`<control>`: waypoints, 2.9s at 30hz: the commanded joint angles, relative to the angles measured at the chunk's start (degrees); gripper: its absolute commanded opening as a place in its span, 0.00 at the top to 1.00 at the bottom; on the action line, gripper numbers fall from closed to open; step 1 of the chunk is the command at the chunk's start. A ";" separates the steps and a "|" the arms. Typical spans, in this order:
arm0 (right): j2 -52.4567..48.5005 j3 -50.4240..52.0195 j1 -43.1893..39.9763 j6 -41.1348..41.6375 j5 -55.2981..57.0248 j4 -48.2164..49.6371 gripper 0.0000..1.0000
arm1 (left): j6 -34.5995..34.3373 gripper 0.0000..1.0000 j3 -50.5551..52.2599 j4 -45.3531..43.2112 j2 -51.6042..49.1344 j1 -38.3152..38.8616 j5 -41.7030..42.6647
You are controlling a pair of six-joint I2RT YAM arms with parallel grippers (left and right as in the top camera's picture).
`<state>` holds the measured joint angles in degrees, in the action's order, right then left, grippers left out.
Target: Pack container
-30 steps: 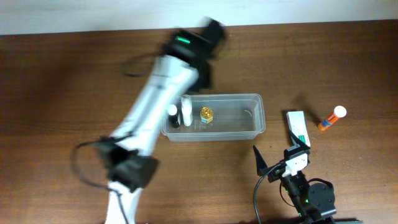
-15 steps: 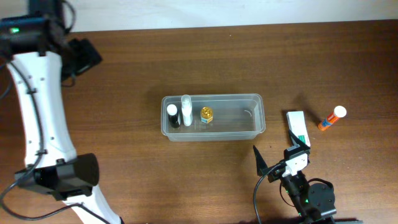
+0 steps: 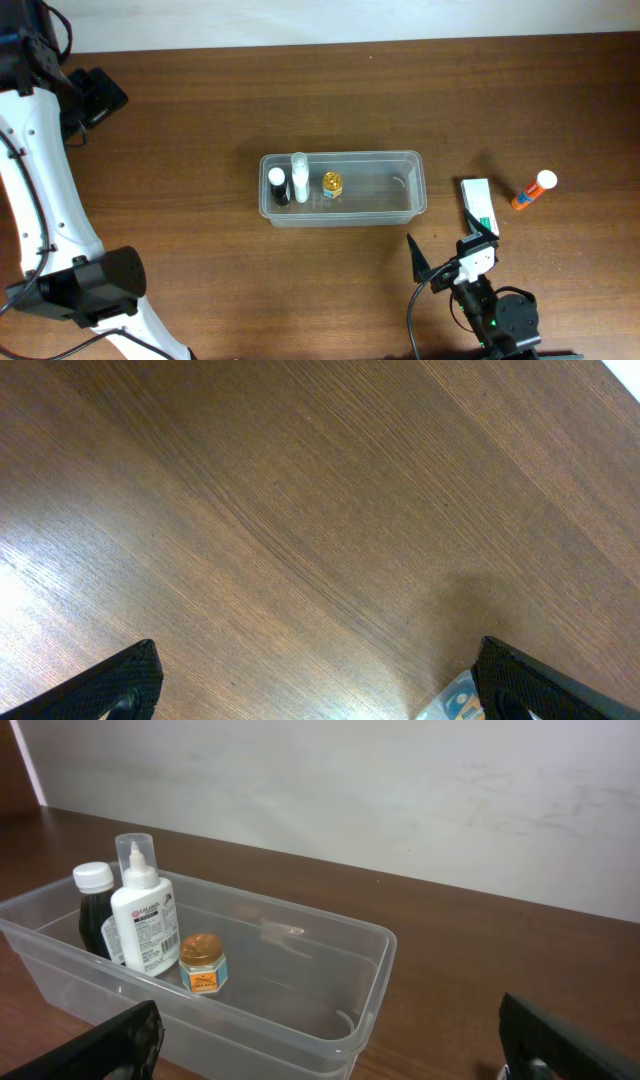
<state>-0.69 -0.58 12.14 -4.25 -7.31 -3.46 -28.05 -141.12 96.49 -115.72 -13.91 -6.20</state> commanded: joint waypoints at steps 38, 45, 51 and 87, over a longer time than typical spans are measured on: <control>-29.11 -65.07 -0.17 -3.17 11.56 -46.66 0.02 | 0.94 0.00 -0.57 0.22 0.55 -0.13 0.37; -50.64 -88.80 -0.22 -6.99 13.66 -67.12 0.01 | 0.94 0.00 -0.57 0.20 0.55 -0.13 0.39; -70.84 -109.85 -1.90 -7.13 16.26 -85.72 0.02 | 0.94 0.00 -0.57 0.22 0.55 -0.13 0.39; -98.71 -121.79 -31.85 -0.31 0.24 -92.80 0.02 | 0.94 0.00 -0.57 0.22 0.55 -0.13 0.39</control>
<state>-95.68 -121.75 -18.04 -6.13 -7.01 -96.03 -28.03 -141.12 96.66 -115.72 -13.91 -5.96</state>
